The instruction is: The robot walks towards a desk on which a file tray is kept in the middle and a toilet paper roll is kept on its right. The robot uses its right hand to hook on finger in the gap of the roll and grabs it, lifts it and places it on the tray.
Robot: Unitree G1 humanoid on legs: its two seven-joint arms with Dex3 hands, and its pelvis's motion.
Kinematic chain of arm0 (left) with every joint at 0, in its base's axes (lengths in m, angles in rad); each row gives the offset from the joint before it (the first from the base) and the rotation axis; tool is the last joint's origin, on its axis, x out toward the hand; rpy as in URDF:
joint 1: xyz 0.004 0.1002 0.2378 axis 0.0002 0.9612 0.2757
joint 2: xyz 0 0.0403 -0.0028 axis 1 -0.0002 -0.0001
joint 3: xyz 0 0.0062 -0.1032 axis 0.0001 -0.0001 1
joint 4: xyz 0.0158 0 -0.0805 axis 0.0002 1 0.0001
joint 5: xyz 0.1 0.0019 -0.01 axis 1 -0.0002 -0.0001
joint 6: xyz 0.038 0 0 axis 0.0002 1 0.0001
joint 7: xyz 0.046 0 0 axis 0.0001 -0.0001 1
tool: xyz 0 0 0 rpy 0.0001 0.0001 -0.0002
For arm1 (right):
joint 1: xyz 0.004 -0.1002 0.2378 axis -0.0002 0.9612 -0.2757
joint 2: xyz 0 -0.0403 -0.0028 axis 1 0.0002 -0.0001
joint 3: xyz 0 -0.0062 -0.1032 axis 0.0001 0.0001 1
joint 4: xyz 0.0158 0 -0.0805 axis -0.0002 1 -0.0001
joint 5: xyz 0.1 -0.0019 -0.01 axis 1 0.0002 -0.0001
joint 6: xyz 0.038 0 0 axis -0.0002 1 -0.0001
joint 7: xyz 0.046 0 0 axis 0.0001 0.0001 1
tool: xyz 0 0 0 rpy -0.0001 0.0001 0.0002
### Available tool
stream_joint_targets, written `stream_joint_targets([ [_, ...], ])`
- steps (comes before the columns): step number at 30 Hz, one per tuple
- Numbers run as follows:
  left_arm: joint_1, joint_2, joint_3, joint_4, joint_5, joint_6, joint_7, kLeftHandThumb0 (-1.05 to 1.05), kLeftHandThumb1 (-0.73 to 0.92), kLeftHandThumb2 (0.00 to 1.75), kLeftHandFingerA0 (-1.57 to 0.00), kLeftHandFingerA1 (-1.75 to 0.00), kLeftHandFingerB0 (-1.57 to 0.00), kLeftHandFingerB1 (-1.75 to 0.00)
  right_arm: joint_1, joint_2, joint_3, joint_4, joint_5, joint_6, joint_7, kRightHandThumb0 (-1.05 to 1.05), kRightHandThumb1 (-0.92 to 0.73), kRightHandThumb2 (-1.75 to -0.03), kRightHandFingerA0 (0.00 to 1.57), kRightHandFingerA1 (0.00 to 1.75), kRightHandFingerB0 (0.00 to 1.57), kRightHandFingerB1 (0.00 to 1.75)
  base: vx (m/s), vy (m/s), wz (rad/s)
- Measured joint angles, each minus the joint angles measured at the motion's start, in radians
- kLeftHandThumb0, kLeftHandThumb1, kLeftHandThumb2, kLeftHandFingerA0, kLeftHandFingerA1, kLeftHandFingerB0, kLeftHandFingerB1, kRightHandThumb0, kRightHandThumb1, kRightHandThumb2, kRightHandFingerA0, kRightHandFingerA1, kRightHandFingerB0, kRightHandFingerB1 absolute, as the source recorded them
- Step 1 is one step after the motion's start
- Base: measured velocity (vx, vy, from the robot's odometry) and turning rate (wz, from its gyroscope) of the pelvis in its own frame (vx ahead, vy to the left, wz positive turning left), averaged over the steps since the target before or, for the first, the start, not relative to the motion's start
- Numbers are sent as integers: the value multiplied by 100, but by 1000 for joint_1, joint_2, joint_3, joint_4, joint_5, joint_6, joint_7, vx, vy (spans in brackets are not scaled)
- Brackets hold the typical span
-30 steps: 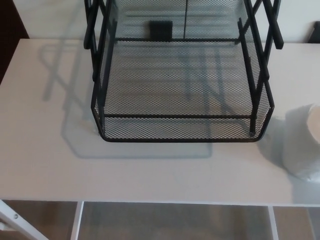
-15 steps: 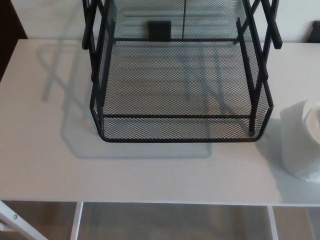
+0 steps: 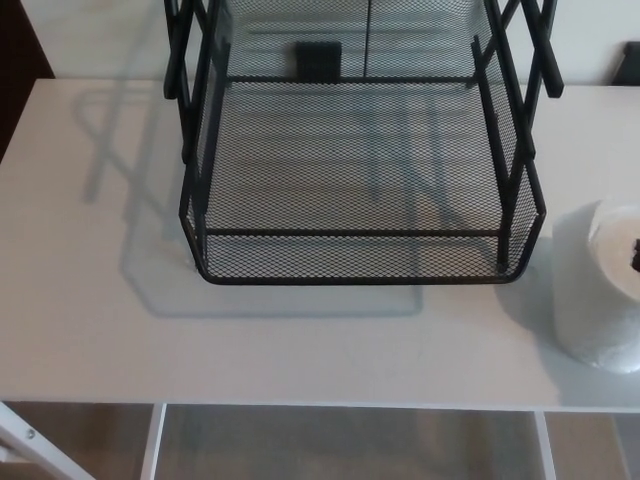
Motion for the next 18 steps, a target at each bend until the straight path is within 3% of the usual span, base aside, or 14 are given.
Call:
stream_joint_targets([
  [4, -3, 4, -3, 1, 1, 0, -1, -76, 69, 100, -27, -54, -14, -45, 20, 3, -6, 7, 4, -7, 3, -35, -35, -92, 3, 53, 0, 50, 0, 0, 0],
  [5, -3, 5, -3, 0, 1, 0, -1, -76, 69, 99, -25, -53, -15, -45, 23, 3, -8, 8, 4, -10, 3, -59, -42, -73, 11, 52, 9, 42, 0, 0, 0],
  [6, -3, 7, -3, 0, 1, 0, -1, -75, 69, 101, -28, -54, -14, -44, 27, 4, -11, 9, 4, -13, 3, -56, -53, -56, 14, 47, 16, 33, 0, 0, 0],
  [13, -6, 8, -10, 14, 7, 0, 0, -75, 70, 100, -28, -55, -15, -45, 30, 5, -1, 25, -2, -37, 0, -55, -52, -57, 18, 47, 18, 31, 0, 0, 0],
  [14, -7, 8, -11, 15, 8, 0, 0, -75, 70, 100, -29, -55, -16, -45, 27, 6, 4, 29, -3, -40, -1, -57, -40, -74, 16, 51, 12, 41, 0, 0, 0],
  [18, -8, 9, -12, 19, 15, 0, 0, -75, 70, 98, -26, -53, -16, -45, -12, 17, 49, 50, -17, -40, -10, -56, -42, -75, 25, 54, 10, 41, 0, 0, 0],
])
